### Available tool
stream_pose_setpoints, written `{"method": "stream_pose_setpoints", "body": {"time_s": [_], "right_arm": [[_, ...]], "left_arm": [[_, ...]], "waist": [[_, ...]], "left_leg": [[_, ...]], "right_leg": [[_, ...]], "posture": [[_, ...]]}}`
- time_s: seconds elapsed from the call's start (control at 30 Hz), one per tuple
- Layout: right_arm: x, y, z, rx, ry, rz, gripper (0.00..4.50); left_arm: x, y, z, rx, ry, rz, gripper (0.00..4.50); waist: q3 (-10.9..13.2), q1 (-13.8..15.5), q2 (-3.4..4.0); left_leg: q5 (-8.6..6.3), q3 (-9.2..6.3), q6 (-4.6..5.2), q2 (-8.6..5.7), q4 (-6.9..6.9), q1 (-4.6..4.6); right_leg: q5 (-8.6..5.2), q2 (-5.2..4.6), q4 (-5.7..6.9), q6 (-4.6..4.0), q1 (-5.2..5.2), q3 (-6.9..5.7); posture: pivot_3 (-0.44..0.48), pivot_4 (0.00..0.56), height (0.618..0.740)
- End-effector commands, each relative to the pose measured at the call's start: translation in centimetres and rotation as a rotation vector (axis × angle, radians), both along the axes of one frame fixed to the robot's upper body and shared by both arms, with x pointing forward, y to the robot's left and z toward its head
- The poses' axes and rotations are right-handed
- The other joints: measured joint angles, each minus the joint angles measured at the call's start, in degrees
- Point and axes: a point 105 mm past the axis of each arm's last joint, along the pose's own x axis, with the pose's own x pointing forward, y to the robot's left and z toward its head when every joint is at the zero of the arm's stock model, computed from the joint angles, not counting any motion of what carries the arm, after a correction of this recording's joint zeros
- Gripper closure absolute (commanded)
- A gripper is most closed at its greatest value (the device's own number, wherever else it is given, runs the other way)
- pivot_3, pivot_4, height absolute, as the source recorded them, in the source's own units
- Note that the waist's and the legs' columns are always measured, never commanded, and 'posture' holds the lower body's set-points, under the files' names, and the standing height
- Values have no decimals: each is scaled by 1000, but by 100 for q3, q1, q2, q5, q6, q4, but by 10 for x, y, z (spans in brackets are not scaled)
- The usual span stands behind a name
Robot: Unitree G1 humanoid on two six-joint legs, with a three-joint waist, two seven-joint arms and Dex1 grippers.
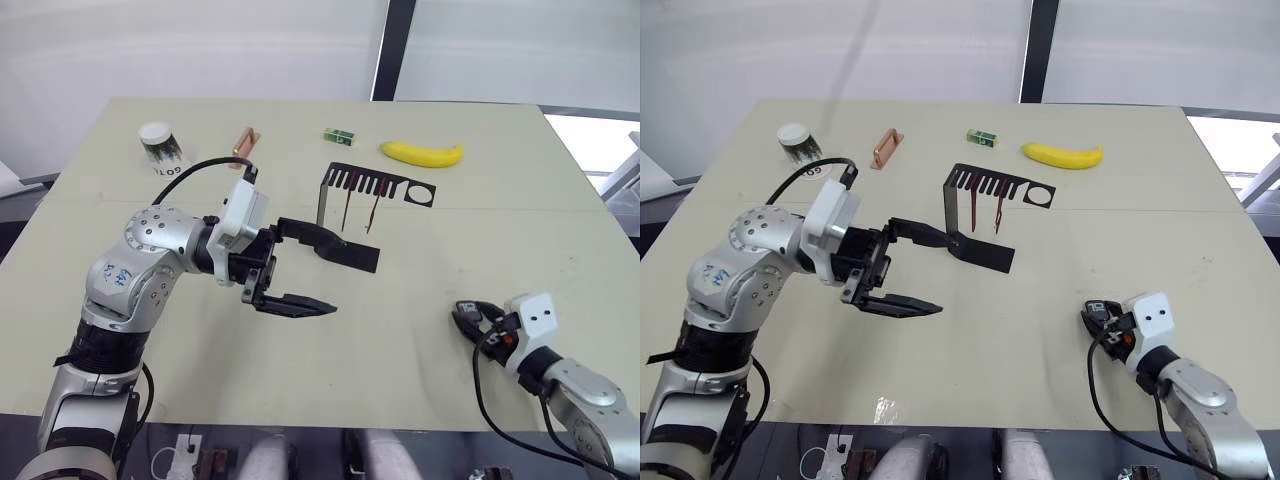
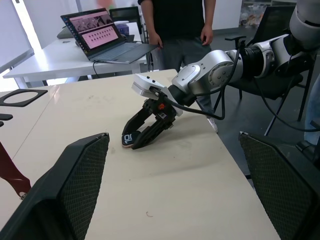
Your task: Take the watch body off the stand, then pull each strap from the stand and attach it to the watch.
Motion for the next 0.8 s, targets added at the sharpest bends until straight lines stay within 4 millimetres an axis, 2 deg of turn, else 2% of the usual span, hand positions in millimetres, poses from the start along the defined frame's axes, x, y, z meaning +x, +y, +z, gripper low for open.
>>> {"method": "stream_pose_setpoints", "body": {"time_s": [0.03,0.8], "right_arm": [[2,-6,4,9,-20,-14,2528],[2,-15,0,47,25,-14,2528]], "left_arm": [[-4,-1,8,-15,-36,-12,0],[-1,0,6,-25,-38,-8,0]], "waist": [[0,1,0],[0,6,0]], "left_leg": [[0,1,0,-1,0,1],[1,1,-2,-4,5,5]], "right_leg": [[0,0,1,0,0,1],[0,-1,12,0,1,4]], "posture": [[0,150,740],[0,150,740]]}}
